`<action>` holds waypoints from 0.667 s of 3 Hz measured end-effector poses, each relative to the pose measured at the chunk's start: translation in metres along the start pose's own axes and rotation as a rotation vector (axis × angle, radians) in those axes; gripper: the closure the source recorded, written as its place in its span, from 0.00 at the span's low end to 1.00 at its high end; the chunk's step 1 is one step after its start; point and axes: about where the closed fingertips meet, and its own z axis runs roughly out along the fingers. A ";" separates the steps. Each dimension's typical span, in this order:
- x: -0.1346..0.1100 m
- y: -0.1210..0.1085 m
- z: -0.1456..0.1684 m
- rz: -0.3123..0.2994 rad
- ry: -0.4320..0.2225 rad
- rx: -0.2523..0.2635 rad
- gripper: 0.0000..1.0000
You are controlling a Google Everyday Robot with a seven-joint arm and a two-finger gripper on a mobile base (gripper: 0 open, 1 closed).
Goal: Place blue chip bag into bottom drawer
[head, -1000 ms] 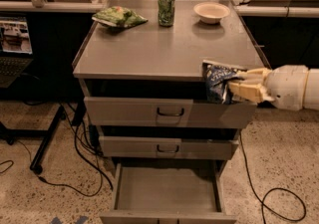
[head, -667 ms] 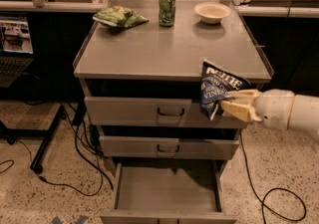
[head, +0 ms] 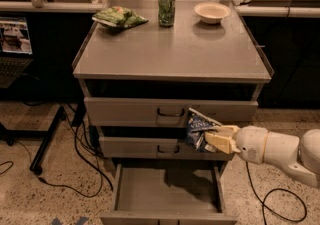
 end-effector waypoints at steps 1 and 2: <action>0.029 -0.002 0.014 0.056 0.024 -0.019 1.00; 0.062 -0.008 0.032 0.126 0.065 -0.058 1.00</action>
Offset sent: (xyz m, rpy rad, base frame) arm -0.0017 0.0109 -0.0937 0.0331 0.1914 0.0248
